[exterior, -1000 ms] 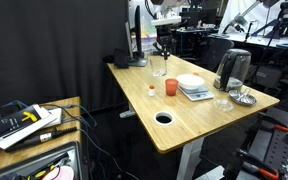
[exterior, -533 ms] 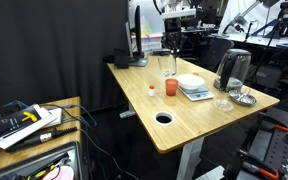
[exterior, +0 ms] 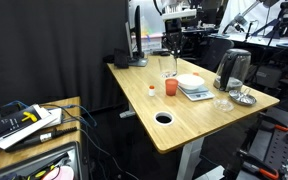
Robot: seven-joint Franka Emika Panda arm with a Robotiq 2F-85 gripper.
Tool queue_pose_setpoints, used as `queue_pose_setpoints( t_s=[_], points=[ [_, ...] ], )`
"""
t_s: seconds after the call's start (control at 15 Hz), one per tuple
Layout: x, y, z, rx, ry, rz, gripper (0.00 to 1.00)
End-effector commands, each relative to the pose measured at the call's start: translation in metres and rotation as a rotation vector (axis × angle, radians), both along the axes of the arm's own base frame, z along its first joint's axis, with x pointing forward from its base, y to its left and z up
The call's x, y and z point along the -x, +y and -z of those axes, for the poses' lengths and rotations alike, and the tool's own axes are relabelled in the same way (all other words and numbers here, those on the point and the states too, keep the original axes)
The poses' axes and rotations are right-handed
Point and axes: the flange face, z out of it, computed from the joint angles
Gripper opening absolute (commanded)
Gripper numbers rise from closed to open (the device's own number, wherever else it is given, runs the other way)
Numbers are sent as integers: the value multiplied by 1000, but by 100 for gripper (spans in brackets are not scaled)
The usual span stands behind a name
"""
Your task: Move the glass cup towards you
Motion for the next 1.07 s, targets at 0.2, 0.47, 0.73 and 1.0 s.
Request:
queue_pose_setpoints(
  t_s=[0.2, 0.47, 0.73, 1.0],
  points=[
    [24, 18, 15, -25, 31, -114, 1],
    [53, 31, 37, -48, 92, -169, 1],
    [65, 38, 57, -92, 145, -199, 1],
    [64, 37, 81, -83, 188, -198, 1]
  ],
)
